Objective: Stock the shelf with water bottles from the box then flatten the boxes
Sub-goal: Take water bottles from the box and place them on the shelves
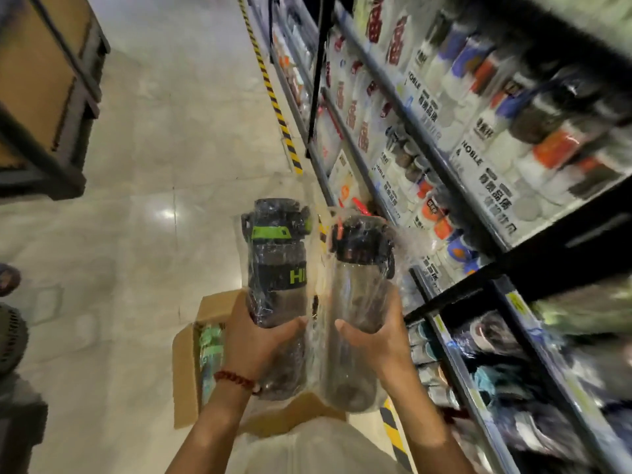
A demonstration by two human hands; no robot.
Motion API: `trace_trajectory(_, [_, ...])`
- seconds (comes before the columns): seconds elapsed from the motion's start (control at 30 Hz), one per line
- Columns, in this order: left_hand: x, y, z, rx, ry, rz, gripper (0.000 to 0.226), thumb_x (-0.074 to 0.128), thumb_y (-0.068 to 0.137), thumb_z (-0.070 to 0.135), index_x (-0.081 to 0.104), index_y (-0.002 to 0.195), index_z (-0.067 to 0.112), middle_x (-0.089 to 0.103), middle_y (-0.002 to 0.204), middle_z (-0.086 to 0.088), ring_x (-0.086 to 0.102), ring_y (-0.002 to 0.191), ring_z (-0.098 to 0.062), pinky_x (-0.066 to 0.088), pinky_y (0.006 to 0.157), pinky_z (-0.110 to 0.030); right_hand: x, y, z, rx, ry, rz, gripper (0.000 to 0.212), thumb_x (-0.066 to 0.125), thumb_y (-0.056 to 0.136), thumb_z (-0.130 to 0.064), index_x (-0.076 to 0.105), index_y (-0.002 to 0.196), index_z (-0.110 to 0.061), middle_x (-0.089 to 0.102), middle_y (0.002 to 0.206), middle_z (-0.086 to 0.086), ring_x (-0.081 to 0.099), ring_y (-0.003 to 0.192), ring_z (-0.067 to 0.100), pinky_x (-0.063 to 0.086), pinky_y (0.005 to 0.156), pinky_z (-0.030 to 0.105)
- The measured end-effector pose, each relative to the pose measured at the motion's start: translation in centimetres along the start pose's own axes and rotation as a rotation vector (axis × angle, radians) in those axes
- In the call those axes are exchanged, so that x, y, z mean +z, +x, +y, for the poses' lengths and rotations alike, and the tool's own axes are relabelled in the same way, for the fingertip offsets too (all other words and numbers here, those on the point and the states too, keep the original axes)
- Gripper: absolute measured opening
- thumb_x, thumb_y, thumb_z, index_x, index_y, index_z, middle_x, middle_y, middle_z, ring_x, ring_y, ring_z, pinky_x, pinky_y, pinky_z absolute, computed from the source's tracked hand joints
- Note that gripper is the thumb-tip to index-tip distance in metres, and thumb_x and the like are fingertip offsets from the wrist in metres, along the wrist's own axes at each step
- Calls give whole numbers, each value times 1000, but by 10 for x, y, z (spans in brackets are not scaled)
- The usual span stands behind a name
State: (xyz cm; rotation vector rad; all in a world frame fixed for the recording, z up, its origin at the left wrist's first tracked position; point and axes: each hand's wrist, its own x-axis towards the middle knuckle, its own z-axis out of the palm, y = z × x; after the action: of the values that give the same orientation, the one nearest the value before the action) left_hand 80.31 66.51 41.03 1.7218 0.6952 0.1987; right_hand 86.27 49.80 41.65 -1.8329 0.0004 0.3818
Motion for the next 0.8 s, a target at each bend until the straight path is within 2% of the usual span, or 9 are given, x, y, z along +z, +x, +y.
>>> trace_trajectory(0.07, [0, -4, 14, 57, -7, -83, 71, 90, 49, 33, 49, 106, 27, 57, 93, 20, 53, 81, 12, 40, 62, -4, -7, -18, -8, -51, 51, 92, 97, 80, 43, -49, 40, 130, -33, 59, 121, -9, 57, 112, 3, 51, 94, 28])
trace_trajectory(0.13, [-2, -6, 25, 108, -3, -148, 66, 88, 56, 17, 48, 107, 25, 55, 93, 20, 53, 76, 15, 40, 58, 0, -13, -37, -14, -48, 111, 165, 102, 86, 40, -54, 39, 129, -39, 58, 123, -15, 56, 114, -1, 48, 94, 23])
trace_trajectory(0.27, [-1, -16, 40, 239, 8, -274, 66, 93, 50, 18, 51, 101, 26, 61, 96, 11, 59, 81, 12, 46, 64, -6, -20, -80, -23, -55, 138, 333, 128, 81, 39, -73, 22, 146, -33, 34, 150, -10, 34, 137, 12, 33, 112, 42])
trace_trajectory(0.4, [12, -34, 44, 298, 7, -430, 75, 91, 48, 35, 55, 112, 19, 65, 105, 2, 63, 97, -13, 52, 81, -29, -34, -124, -15, -16, 170, 557, 108, 81, 72, -27, 8, 151, -28, 17, 156, -8, 17, 143, 12, 24, 114, 33])
trace_trajectory(0.5, [27, -58, 51, 323, 34, -567, 81, 89, 47, 44, 55, 115, 17, 66, 108, -2, 63, 101, -20, 54, 84, -39, -51, -160, -11, -20, 138, 720, 105, 79, 74, -24, 7, 151, -26, 18, 155, -8, 17, 142, 11, 22, 108, 27])
trace_trajectory(0.57, [38, -77, 56, 322, 31, -642, 74, 89, 45, 41, 55, 108, 19, 66, 104, -2, 64, 98, -22, 54, 84, -39, -63, -184, -10, -27, 133, 821, 103, 79, 75, -24, 9, 151, -27, 22, 146, -20, 22, 136, 4, 24, 105, 23])
trace_trajectory(0.63, [50, -95, 65, 332, 43, -727, 85, 85, 41, 49, 55, 114, 15, 64, 110, -5, 62, 103, -24, 51, 90, -45, -77, -208, -9, -37, 116, 920, 101, 79, 75, -22, 10, 150, -28, 22, 129, -31, 22, 124, -3, 25, 100, 20])
trace_trajectory(0.7, [63, -112, 74, 350, 47, -819, 91, 87, 42, 46, 51, 121, 16, 60, 117, -3, 57, 109, -22, 47, 96, -44, -90, -230, -8, -37, 119, 1005, 102, 78, 75, -23, 9, 151, -28, 21, 128, -25, 19, 122, -3, 24, 100, 22])
trace_trajectory(0.8, [87, -135, 91, 409, 42, -899, 73, 90, 53, 28, 50, 114, 22, 58, 106, 8, 56, 96, -9, 46, 85, -25, -111, -258, -7, -32, 113, 1096, 100, 77, 77, -23, 10, 150, -25, 21, 127, -19, 20, 119, -2, 24, 98, 22])
